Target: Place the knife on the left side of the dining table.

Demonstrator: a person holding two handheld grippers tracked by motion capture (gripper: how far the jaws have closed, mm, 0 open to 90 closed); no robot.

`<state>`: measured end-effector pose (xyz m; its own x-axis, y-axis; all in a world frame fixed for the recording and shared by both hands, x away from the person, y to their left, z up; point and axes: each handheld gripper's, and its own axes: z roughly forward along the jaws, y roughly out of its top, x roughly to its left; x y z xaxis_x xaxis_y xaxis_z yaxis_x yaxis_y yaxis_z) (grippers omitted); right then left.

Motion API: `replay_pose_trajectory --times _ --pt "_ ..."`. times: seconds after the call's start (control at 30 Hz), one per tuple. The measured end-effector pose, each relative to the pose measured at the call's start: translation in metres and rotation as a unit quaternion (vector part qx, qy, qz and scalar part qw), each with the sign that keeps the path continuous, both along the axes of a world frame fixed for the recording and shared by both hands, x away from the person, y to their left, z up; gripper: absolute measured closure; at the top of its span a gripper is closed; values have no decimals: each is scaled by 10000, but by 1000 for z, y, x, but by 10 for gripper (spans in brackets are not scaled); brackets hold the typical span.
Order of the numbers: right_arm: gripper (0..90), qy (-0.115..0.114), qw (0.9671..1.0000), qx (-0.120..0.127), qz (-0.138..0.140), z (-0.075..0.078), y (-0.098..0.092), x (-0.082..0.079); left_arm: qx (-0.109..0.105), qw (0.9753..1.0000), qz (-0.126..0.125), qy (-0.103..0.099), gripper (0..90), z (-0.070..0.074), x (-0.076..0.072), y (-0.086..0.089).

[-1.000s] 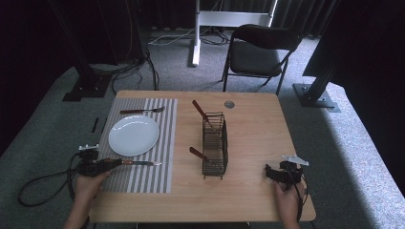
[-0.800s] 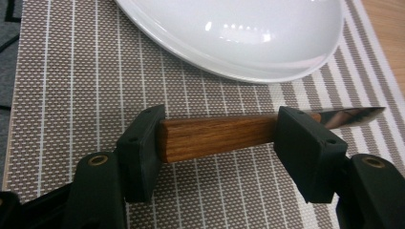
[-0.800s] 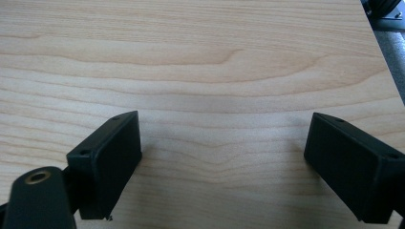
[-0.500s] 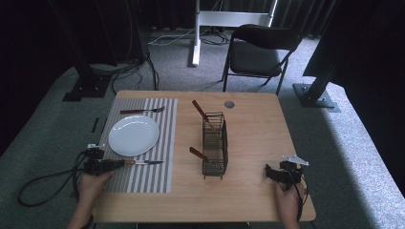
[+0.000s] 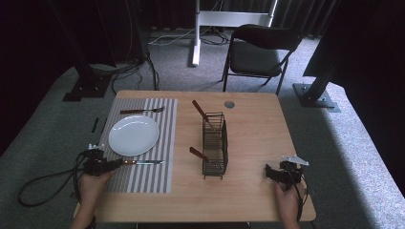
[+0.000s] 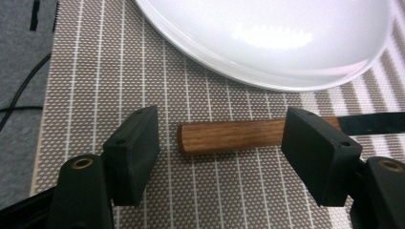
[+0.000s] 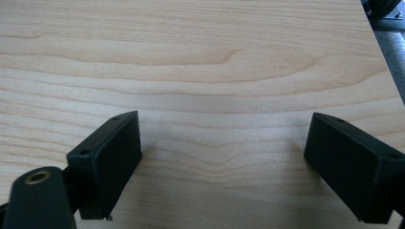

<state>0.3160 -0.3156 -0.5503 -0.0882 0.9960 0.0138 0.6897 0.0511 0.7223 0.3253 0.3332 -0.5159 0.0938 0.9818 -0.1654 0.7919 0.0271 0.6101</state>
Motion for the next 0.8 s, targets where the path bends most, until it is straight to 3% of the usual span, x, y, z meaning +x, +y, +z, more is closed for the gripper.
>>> replay_pose_trajectory --times 0.13,0.3,0.43,0.47,0.6,0.7,0.8 --pt "116 5 10000 -2 0 0 0 0 -28 9999 -76 -98 295 -1 -9 1" --pt "116 1 10000 2 -2 0 0 0 -164 9986 -251 -433 295 -5 -25 2" --pt "116 3 10000 3 -5 0 0 0 -35 9976 -296 -618 295 -8 -37 -1" --pt "116 3 10000 3 -3 0 0 0 16 9967 -321 -743 295 -10 -42 -3" --pt "116 3 10000 4 -4 0 0 0 196 9953 -421 -853 286 -11 -50 -8" --pt "115 3 10000 3 -3 0 0 0 204 9946 -447 -913 282 -12 -54 -10" --pt "116 3 10000 3 -4 0 0 0 181 9946 -418 -928 198 -14 -59 -12"
